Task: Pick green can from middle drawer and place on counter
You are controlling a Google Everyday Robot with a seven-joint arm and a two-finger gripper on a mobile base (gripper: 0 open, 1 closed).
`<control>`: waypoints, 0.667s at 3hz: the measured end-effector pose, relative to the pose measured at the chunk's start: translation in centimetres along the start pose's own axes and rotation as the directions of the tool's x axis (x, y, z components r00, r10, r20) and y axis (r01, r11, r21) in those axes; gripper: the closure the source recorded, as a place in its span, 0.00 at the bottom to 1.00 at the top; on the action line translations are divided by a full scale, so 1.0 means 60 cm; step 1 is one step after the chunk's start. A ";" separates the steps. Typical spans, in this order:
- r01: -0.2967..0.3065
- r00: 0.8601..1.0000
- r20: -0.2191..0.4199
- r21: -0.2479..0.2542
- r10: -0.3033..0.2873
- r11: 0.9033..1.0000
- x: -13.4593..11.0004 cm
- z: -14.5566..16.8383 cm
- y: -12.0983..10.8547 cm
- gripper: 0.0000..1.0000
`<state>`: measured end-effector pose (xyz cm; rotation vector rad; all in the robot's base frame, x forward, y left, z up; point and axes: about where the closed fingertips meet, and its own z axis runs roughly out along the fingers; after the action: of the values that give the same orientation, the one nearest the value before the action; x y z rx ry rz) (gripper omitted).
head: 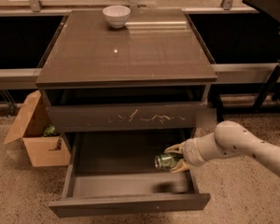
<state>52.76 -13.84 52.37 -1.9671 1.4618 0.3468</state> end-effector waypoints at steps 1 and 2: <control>0.052 0.998 -0.023 0.033 -0.051 0.998 -0.050 -0.070 -0.024 1.00; 0.115 0.992 -0.064 0.071 -0.110 0.991 -0.100 -0.143 -0.055 1.00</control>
Offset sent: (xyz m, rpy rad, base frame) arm -0.0047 -0.0108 0.1685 -0.0776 -0.2168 0.0236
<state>52.32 -14.25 63.34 -2.0050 1.3735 0.1820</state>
